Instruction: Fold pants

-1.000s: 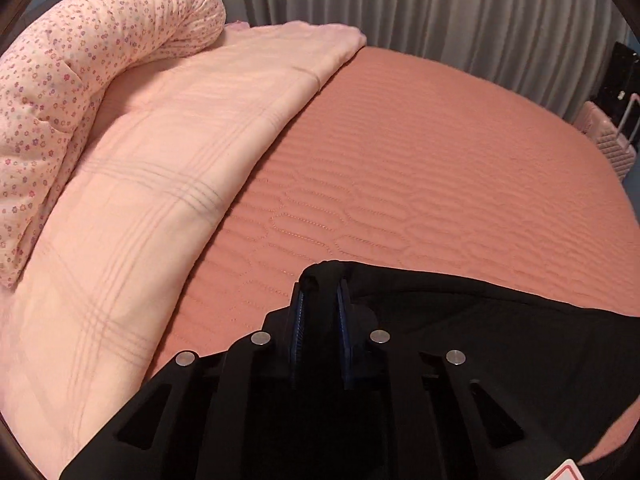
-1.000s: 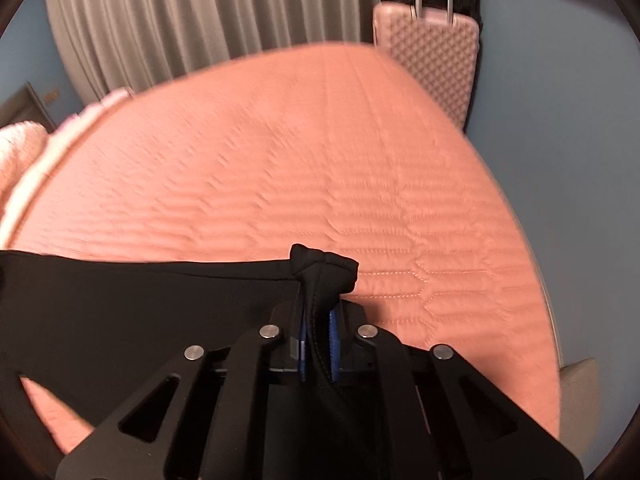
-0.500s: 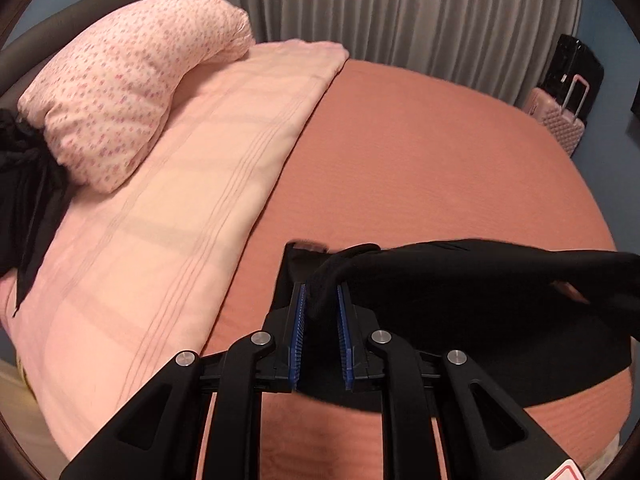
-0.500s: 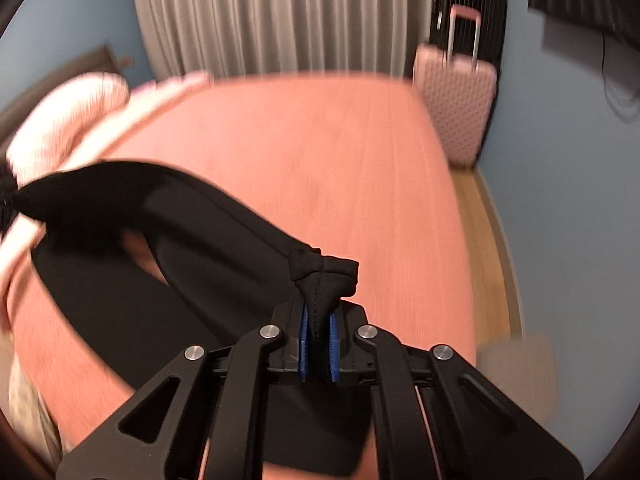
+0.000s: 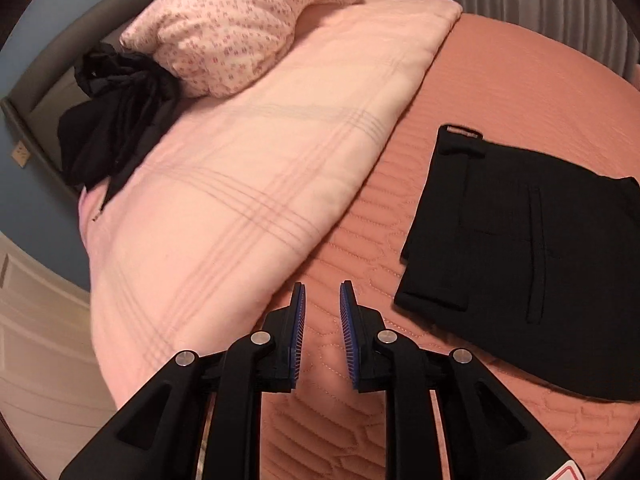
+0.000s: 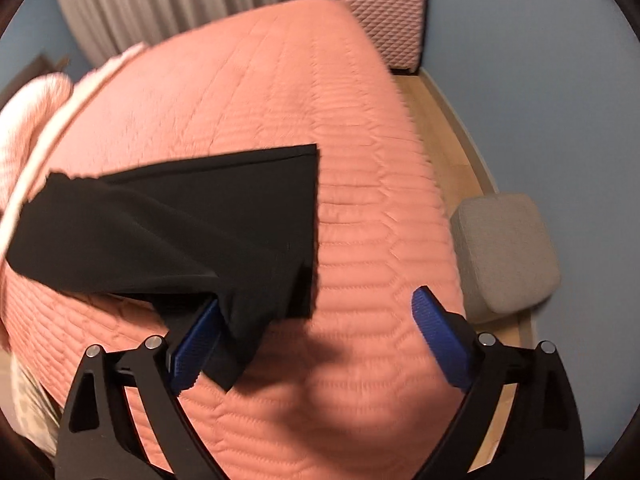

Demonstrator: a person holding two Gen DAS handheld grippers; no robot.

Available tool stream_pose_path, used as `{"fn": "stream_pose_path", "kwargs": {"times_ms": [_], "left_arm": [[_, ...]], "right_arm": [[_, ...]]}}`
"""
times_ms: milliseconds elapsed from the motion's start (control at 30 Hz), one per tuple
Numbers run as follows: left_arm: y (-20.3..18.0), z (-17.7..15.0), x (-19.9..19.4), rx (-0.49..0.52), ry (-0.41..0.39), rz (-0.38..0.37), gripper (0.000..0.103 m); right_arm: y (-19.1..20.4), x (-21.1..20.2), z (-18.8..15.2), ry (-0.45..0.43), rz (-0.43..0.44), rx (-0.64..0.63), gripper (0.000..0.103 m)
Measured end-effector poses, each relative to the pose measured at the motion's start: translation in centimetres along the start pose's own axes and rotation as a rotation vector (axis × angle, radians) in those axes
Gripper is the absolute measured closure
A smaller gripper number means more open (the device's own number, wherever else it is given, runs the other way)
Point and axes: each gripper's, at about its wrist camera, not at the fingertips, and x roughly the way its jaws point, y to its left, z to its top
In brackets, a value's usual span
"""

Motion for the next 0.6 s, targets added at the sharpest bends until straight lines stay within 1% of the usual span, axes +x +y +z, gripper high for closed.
{"fn": "stream_pose_path", "kwargs": {"times_ms": [67,100,133,167,200,233,267,300,333,367,400,467,500,533,567,600], "left_arm": [[-1.3,0.3,-2.7,0.02,-0.061,0.0,0.079],[-2.6,0.6,-4.4,0.041,-0.1,-0.025,0.075],[-3.8,0.7,-5.6,0.055,-0.123,-0.056,0.068],[-5.8,0.6,-7.2,0.074,-0.143,-0.11,0.064],[-7.2,0.5,-8.0,0.083,-0.157,-0.142,0.059],[-9.0,0.3,-9.1,0.095,-0.17,-0.187,0.056],[-10.8,-0.1,-9.9,0.109,-0.179,-0.224,0.056],[-13.2,-0.4,-10.4,0.127,-0.183,-0.269,0.056],[-15.2,-0.9,-10.9,0.143,-0.175,-0.302,0.056],[-17.3,-1.3,-11.5,0.164,-0.164,-0.33,0.056],[-18.5,-1.7,-12.0,0.177,-0.16,-0.349,0.056],[-21.0,-2.5,-12.7,0.207,-0.154,-0.374,0.056],[-22.2,-3.0,-12.9,0.231,-0.158,-0.365,0.056],[-23.1,-3.7,-12.9,0.25,-0.161,-0.353,0.054],[-24.0,-4.3,-12.8,0.277,-0.156,-0.339,0.053],[-24.8,-5.0,-12.1,0.297,-0.145,-0.308,0.053]], "right_arm": [[0.8,-1.3,-0.4,-0.044,0.005,-0.002,0.012],[1.4,-2.0,-0.4,-0.089,-0.011,-0.02,0.012],[1.8,-2.2,-0.7,-0.106,-0.007,-0.021,0.012],[2.0,-2.0,-0.6,-0.104,0.007,-0.015,0.012],[2.1,-1.8,-0.6,-0.093,0.009,-0.013,0.012],[2.6,-1.2,-0.4,-0.082,0.012,-0.022,0.018],[2.9,-0.9,-0.3,-0.082,0.005,-0.048,0.053],[3.5,-0.2,-0.1,-0.058,0.01,-0.091,0.073],[4.1,0.4,0.5,-0.034,0.021,-0.103,0.086],[4.9,0.1,1.0,-0.047,0.019,-0.126,0.086],[6.2,-1.8,2.1,-0.126,0.008,-0.186,0.087],[7.7,-5.2,4.0,-0.268,0.037,-0.233,0.087],[8.6,-7.4,4.6,-0.348,0.046,-0.267,0.087],[9.3,-8.8,4.6,-0.405,0.038,-0.319,0.087],[9.6,-9.1,4.2,-0.418,0.008,-0.37,0.086],[9.2,-8.3,3.6,-0.387,-0.025,-0.401,0.085]]}}
